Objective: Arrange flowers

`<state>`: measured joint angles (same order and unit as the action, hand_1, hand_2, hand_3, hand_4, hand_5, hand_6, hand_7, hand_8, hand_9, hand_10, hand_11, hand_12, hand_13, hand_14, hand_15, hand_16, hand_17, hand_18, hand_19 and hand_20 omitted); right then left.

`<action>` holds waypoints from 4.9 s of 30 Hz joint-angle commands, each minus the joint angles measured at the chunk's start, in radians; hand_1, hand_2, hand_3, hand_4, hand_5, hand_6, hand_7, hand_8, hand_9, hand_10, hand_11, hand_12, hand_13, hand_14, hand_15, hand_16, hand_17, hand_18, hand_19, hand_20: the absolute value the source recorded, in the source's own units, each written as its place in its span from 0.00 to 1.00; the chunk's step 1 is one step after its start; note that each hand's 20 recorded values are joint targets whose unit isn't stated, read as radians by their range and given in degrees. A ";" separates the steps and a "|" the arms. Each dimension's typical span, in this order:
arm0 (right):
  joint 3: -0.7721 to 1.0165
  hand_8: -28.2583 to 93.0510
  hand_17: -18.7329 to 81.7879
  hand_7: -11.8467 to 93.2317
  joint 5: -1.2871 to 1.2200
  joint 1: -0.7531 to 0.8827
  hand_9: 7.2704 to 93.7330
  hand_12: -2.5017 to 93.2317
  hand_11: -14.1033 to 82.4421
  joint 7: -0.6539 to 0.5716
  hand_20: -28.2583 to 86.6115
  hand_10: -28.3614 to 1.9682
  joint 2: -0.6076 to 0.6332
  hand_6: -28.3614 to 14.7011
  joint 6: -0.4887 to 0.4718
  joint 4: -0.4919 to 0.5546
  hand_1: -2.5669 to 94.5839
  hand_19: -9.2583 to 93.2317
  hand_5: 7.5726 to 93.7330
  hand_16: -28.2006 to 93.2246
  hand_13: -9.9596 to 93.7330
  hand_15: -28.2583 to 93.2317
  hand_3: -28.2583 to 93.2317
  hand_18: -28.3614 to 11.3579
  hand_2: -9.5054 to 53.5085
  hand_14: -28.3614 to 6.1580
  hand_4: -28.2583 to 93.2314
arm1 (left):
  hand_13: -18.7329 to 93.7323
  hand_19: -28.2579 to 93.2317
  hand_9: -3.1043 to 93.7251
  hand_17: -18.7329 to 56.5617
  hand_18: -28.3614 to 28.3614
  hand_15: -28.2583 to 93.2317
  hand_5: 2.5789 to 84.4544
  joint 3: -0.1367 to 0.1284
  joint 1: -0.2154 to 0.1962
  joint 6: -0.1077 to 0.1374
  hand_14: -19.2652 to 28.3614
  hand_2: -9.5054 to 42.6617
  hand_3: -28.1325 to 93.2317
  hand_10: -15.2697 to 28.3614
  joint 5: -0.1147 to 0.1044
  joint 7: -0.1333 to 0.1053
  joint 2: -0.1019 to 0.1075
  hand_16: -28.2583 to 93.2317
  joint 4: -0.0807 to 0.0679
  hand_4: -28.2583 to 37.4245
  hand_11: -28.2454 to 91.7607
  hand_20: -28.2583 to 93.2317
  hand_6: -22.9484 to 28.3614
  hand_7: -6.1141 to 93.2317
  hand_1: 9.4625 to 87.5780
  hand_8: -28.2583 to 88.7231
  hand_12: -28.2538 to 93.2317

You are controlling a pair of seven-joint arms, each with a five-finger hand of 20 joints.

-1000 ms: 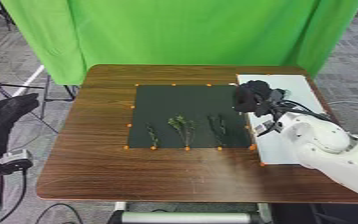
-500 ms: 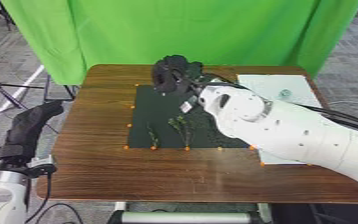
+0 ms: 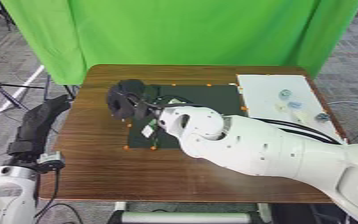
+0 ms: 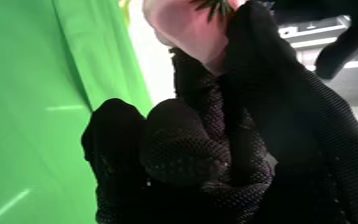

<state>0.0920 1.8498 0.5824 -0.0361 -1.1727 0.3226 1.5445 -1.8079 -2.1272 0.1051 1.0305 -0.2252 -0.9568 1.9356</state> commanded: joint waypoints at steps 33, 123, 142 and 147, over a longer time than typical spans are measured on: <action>-0.038 0.27 0.79 0.43 0.132 0.071 0.85 0.46 0.20 -0.080 0.85 0.63 -0.024 0.72 -0.041 -0.151 0.68 1.00 0.75 0.50 0.90 0.84 0.67 0.40 0.00 0.78 0.12 | 0.36 0.25 0.38 0.25 0.60 0.26 0.47 0.036 0.054 -0.088 0.67 0.19 0.72 0.66 0.014 0.032 -0.015 0.23 -0.010 0.00 0.35 0.31 0.55 0.17 0.13 0.20 0.34; 1.163 0.19 0.74 0.25 0.134 0.999 0.62 0.30 0.30 -0.411 0.81 0.44 0.700 0.67 -0.256 0.197 0.33 1.00 0.56 0.49 0.87 0.82 0.76 0.29 0.00 0.66 0.11 | 0.38 0.26 0.37 0.26 0.63 0.27 0.45 -0.038 -0.030 -0.142 0.70 0.13 0.73 0.65 0.043 0.068 -0.052 0.24 0.035 0.03 0.33 0.32 0.54 0.15 0.16 0.20 0.33; 1.073 0.18 0.75 0.29 0.159 1.015 0.67 0.31 0.35 -0.455 0.81 0.50 0.672 0.70 -0.145 0.161 0.47 1.00 0.62 0.49 0.89 0.82 0.77 0.31 0.00 0.70 0.10 | 0.38 0.26 0.37 0.26 0.64 0.27 0.44 -0.036 -0.018 -0.171 0.70 0.13 0.73 0.65 0.057 0.090 -0.051 0.24 0.034 0.03 0.33 0.32 0.53 0.15 0.16 0.20 0.33; 1.011 0.32 0.78 0.29 0.169 0.980 0.78 0.45 0.26 -0.447 0.83 0.58 0.679 0.67 -0.020 0.135 0.63 1.00 0.70 0.49 0.91 0.82 0.69 0.34 0.00 0.74 0.11 | 0.38 0.26 0.37 0.26 0.64 0.27 0.44 -0.038 -0.022 -0.169 0.70 0.13 0.73 0.65 0.056 0.090 -0.054 0.24 0.036 0.03 0.33 0.32 0.53 0.15 0.16 0.20 0.33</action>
<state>1.1507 1.9877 1.5906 -0.4794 -0.4876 0.1811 1.7051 -1.8402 -2.1427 -0.0559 1.0822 -0.1435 -1.0019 1.9650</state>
